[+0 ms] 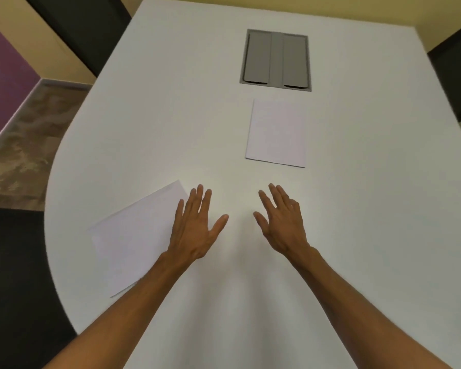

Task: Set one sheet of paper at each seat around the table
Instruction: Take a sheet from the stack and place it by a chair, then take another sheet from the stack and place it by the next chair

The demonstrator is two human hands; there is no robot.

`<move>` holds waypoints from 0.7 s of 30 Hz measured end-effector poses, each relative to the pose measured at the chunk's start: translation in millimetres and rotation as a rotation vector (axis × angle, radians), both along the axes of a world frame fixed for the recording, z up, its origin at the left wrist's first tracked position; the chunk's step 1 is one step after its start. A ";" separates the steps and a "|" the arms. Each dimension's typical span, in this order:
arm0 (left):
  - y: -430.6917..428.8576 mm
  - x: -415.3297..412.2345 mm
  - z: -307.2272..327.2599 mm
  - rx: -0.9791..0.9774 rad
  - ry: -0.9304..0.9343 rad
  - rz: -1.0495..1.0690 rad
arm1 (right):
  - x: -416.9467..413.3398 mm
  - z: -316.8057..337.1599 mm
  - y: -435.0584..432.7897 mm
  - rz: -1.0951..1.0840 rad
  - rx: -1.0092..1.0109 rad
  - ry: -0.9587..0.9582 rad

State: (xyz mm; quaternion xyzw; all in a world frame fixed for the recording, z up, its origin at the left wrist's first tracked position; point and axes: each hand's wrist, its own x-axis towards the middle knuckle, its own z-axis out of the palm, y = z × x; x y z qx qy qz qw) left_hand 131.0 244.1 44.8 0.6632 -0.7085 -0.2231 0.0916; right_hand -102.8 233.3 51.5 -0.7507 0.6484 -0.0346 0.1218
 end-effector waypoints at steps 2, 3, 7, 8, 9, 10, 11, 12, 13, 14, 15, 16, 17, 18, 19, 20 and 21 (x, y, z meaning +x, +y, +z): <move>-22.3 -23.0 1.8 0.027 -0.005 -0.031 | -20.5 -0.8 -9.4 -0.030 0.001 -0.001; -34.1 -33.8 2.9 0.042 0.009 -0.037 | -31.0 -1.2 -15.1 -0.051 0.003 -0.011; -77.5 -68.5 1.1 0.089 0.115 0.019 | -67.1 -8.1 -40.1 -0.156 0.010 -0.032; -88.2 -75.9 0.2 0.109 0.165 0.069 | -75.5 -10.2 -47.4 -0.194 0.006 -0.025; -98.5 -82.9 -1.5 0.121 0.218 0.134 | -83.5 -12.7 -55.3 -0.233 0.002 -0.025; -108.8 -89.2 -4.0 0.127 0.271 0.201 | -90.5 -16.0 -64.3 -0.269 0.001 -0.034; -118.4 -94.7 -6.4 0.135 0.317 0.262 | -96.7 -19.4 -73.0 -0.303 0.005 -0.044; -136.8 -106.8 -16.4 0.149 0.346 0.307 | -108.9 -30.3 -89.3 -0.342 0.021 -0.061; -152.7 -115.6 -25.0 0.166 0.367 0.345 | -117.6 -39.0 -103.3 -0.376 0.038 -0.088; -161.6 -117.1 -28.1 0.184 0.390 0.384 | -120.1 -42.5 -111.6 -0.394 0.048 -0.126; -171.3 -119.1 -31.7 0.203 0.417 0.428 | -122.9 -45.2 -119.9 -0.420 0.060 -0.175; -177.8 -118.2 -32.4 0.221 0.455 0.479 | -123.6 -44.2 -125.5 -0.453 0.064 -0.227; -185.1 -117.5 -33.7 0.237 0.492 0.527 | -124.8 -43.2 -132.4 -0.499 0.067 -0.279; -193.3 -117.8 -36.7 0.249 0.508 0.561 | -127.8 -45.0 -140.0 -0.555 0.063 -0.328; -203.0 -119.4 -41.3 0.255 0.494 0.585 | -132.0 -48.9 -149.0 -0.613 0.061 -0.365; -215.6 -121.1 -46.0 0.252 0.461 0.605 | -136.2 -54.0 -160.2 -0.666 0.065 -0.392; -228.6 -122.4 -49.3 0.244 0.432 0.626 | -140.0 -59.2 -171.4 -0.710 0.074 -0.411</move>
